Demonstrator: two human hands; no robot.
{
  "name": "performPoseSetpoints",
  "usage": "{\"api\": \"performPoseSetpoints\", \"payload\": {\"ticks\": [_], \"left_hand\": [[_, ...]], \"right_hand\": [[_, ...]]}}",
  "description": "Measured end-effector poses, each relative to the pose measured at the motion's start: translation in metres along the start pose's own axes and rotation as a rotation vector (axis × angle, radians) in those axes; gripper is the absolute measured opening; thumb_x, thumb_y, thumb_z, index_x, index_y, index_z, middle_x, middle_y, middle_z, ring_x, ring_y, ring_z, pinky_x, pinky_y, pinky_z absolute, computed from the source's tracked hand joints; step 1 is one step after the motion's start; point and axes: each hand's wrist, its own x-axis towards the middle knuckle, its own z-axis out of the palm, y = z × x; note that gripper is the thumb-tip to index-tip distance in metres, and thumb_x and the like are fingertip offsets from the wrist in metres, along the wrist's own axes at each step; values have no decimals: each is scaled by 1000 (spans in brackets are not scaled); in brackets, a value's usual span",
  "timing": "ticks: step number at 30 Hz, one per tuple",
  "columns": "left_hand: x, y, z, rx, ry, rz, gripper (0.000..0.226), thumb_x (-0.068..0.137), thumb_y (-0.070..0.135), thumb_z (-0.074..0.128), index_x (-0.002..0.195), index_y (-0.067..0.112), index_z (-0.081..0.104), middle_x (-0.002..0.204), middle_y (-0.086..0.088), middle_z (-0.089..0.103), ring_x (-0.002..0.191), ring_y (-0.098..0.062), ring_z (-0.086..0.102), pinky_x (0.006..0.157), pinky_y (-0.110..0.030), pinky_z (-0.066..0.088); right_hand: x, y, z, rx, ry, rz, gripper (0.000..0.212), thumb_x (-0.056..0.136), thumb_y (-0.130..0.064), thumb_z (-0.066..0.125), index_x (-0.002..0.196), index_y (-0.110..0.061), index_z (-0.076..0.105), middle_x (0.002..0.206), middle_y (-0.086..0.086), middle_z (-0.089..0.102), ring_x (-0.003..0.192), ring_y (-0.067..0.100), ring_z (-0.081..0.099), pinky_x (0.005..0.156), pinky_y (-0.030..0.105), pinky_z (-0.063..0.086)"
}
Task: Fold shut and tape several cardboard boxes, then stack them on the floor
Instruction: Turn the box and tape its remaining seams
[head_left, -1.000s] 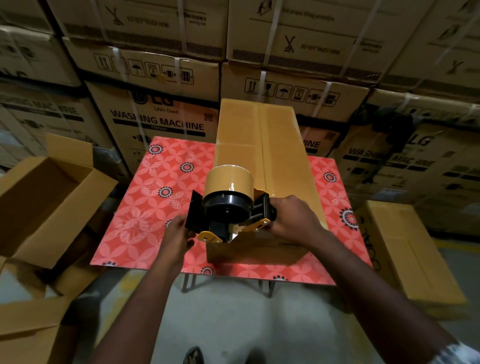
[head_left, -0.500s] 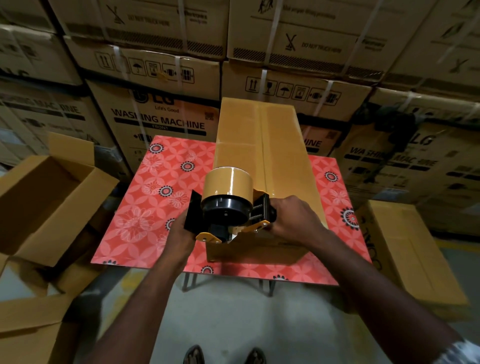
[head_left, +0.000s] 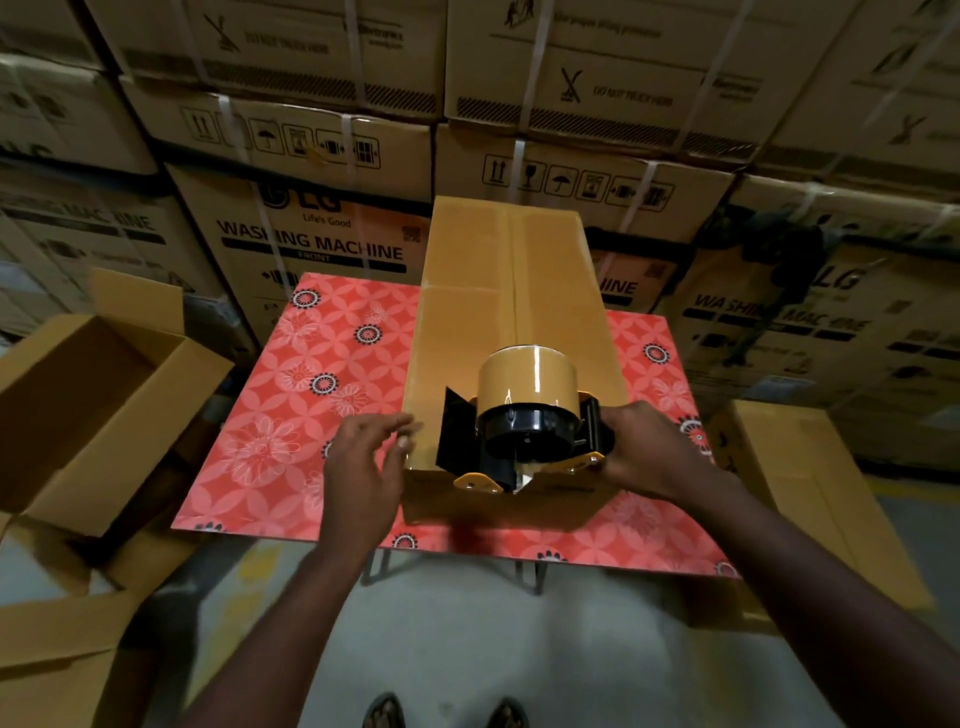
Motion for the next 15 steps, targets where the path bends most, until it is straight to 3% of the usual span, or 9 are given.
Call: {"api": "performPoseSetpoints", "payload": {"ticks": [3,4,6,8,10,13,15], "left_hand": [[-16,7,10,181,-200,295,32,95,23,55,123,12,67,123,-6,60,114,-17,49,103,-33,41],[-20,7,15,230,-293,302,38,96,27,54,131,15,63,133,-5,56,123,-20,48,110,-43,38],[-29,2,21,315,-399,288,50,101,39,51,148,23,47,151,-2,43,140,-22,40,123,-55,17],[-32,-4,21,331,-400,298,53,102,45,47,150,24,44,159,1,36,148,-21,32,125,-50,1],[-32,-6,17,345,-375,315,51,102,48,44,145,21,51,159,2,38,149,-18,32,125,-47,-4],[-32,-4,15,409,-351,303,58,101,52,40,151,22,45,159,4,40,150,-11,28,123,-60,4],[-31,-2,15,428,-344,293,59,101,52,42,155,28,37,160,10,36,151,-6,24,121,-66,4]], "right_hand": [[1,0,-4,46,-22,-9,21,76,-39,70,68,-40,51,58,-20,54,58,-2,60,46,14,36],[2,1,-4,45,-30,-8,25,77,-34,75,68,-39,52,58,-19,55,58,-1,59,46,14,36],[3,3,-2,9,-42,2,32,78,-28,80,66,-37,52,57,-16,54,59,2,59,46,15,35],[2,4,1,-20,-31,7,37,79,-27,80,64,-37,49,54,-15,51,58,4,58,45,15,32],[0,6,4,-31,-17,14,41,79,-22,78,60,-36,45,52,-14,49,50,7,54,44,14,28],[-6,15,-1,-65,-14,36,42,77,-17,77,58,-34,43,52,-16,48,45,2,49,44,19,29],[-13,30,-11,-109,-3,63,37,76,-25,78,58,-31,46,52,-15,51,48,5,55,44,19,33]]}}
